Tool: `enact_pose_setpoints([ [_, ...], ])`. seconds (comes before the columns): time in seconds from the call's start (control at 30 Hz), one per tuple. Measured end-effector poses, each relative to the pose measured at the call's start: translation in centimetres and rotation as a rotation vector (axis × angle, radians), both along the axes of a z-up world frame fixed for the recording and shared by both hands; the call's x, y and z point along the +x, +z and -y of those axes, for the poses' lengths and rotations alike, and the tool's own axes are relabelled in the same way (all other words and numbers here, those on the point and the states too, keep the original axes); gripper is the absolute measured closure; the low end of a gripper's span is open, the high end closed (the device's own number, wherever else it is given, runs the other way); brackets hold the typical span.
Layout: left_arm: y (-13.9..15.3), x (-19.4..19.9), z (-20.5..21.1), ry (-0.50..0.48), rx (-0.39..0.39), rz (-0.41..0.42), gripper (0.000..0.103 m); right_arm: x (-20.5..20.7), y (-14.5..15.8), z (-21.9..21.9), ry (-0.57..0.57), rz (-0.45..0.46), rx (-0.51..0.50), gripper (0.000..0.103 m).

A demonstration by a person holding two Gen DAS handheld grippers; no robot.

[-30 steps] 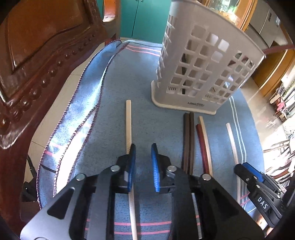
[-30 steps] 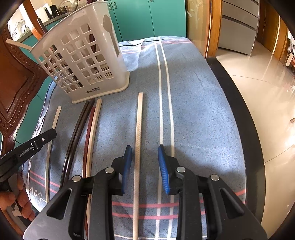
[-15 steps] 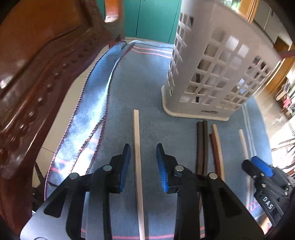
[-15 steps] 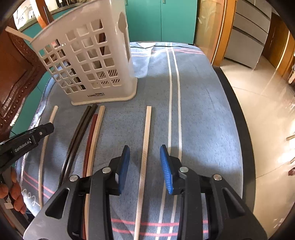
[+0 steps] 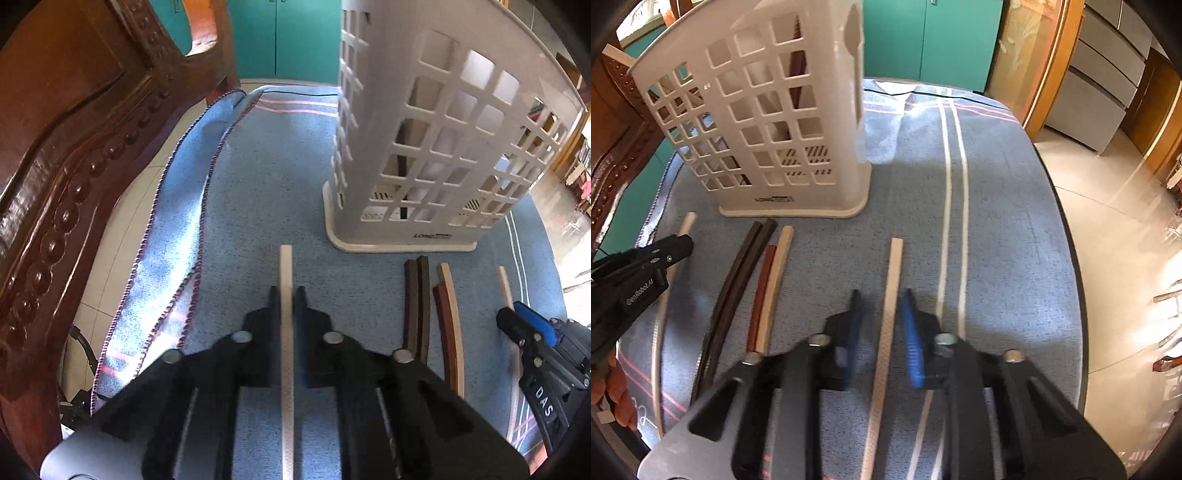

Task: Organize utensils
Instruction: 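Lift both pale chopsticks into the white basket and open both tools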

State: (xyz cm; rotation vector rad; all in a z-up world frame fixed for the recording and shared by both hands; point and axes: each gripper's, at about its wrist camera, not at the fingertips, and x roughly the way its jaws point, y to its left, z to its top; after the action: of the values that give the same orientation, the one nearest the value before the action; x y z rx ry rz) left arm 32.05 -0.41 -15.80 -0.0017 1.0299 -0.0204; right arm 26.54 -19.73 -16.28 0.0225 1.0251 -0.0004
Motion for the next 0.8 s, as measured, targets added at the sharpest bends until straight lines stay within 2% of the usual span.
enact_pose_setpoints([
  [0.13, 0.5, -1.6, 0.3, -0.006, -0.032, 0.006, 0.096, -0.3, 0.3, -0.4, 0.015, -0.002, 0.058, 0.097],
  [0.33, 3.4, -3.9, 0.4, -0.031, -0.058, 0.114, 0.096, -2.6, 4.6, -0.5, 0.033, 0.110, 0.094, 0.097],
  [0.57, 10.3, -9.3, -0.5, -0.034, -0.132, 0.330, 0.096, -7.1, 10.6, 1.1, 0.057, 0.231, 0.142, 0.097],
  [0.8, 18.7, -14.3, -2.7, -0.008, -0.262, 0.585, 0.096, -10.6, 16.1, 3.0, 0.059, 0.352, 0.208, 0.097],
])
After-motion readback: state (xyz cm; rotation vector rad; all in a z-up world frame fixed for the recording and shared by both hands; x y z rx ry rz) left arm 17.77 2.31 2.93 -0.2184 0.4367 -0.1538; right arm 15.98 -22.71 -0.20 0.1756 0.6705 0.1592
